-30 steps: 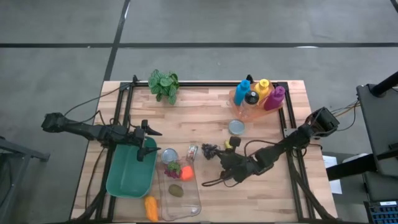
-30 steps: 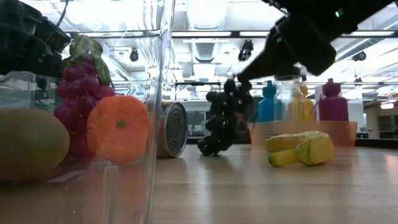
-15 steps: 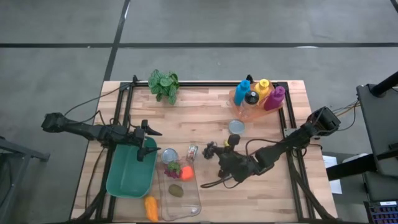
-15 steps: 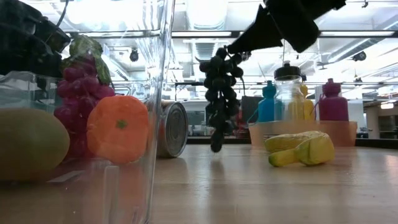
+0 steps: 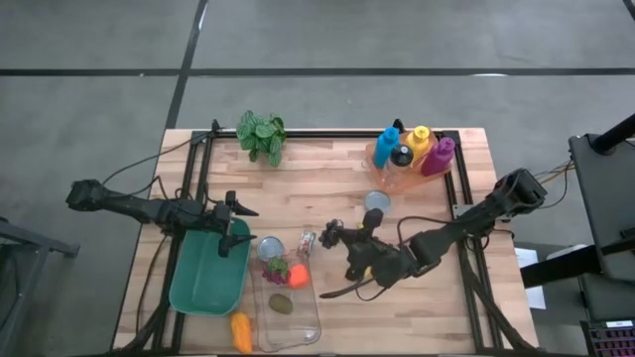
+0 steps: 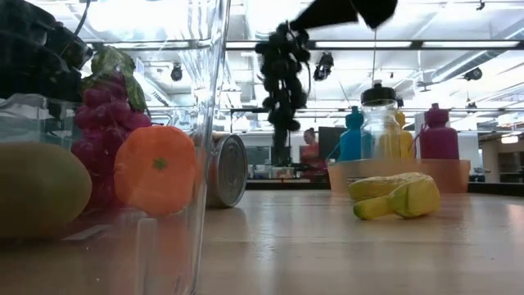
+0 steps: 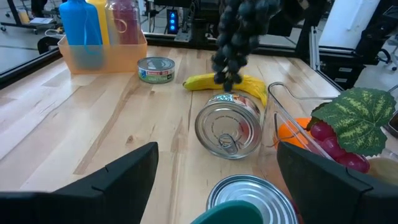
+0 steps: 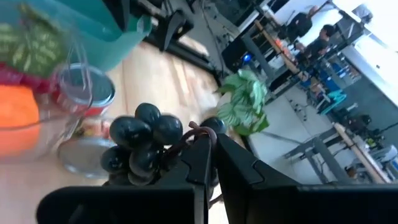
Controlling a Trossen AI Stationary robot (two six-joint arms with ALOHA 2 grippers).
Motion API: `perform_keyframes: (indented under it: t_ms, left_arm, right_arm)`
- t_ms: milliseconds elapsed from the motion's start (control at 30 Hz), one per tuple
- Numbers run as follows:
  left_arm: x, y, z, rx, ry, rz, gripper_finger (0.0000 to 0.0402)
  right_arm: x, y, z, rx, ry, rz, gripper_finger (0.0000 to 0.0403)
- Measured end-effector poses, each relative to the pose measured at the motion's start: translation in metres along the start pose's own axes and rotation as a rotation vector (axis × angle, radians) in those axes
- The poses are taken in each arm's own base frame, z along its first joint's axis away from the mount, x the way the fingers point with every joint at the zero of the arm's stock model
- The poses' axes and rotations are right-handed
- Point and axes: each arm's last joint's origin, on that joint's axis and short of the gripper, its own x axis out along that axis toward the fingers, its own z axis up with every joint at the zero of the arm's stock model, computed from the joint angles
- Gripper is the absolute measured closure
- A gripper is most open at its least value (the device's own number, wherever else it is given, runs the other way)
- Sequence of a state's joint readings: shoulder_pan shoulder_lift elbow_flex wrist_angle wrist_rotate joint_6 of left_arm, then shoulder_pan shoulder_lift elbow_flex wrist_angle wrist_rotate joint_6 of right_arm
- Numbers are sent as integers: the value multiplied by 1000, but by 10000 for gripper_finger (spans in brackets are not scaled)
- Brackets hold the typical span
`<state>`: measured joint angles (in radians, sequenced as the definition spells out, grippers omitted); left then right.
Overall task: Pick & Place Food Item
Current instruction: Put the black grapes into the transparent bin
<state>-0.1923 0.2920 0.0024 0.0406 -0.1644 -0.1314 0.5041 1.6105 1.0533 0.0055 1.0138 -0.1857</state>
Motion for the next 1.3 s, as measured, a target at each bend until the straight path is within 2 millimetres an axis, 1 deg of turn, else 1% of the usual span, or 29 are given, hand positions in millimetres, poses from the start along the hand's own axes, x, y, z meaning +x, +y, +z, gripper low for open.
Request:
perform_keyframes:
  t_ms: [167, 333, 500, 633, 833, 1000, 1100, 1300]
  left_arm:
    - [0, 0, 0, 0, 1, 0, 66]
    - [0, 0, 0, 0, 0, 0, 66]
    - [0, 0, 0, 0, 0, 0, 66]
    - [0, 0, 0, 0, 0, 0, 66]
    - [0, 0, 0, 0, 0, 0, 66]
    - [0, 0, 0, 0, 0, 0, 66]
    - [0, 0, 0, 0, 0, 0, 66]
    - [0, 0, 0, 0, 0, 0, 66]
  right_arm:
    - [-5, -11, 22, -40, -38, -9, 386]
    - [-11, -22, 49, -44, -100, 13, 386]
    - [-17, -33, 75, 17, -200, 136, 386]
    - [-22, -37, 91, 39, -292, 276, 386]
    - [-25, -36, 98, 56, -359, 402, 386]
    - [-27, -36, 104, 107, -453, 515, 386]
    - [-28, -35, 105, 127, -494, 555, 386]
    - [-16, -25, 103, 191, -532, 671, 385]
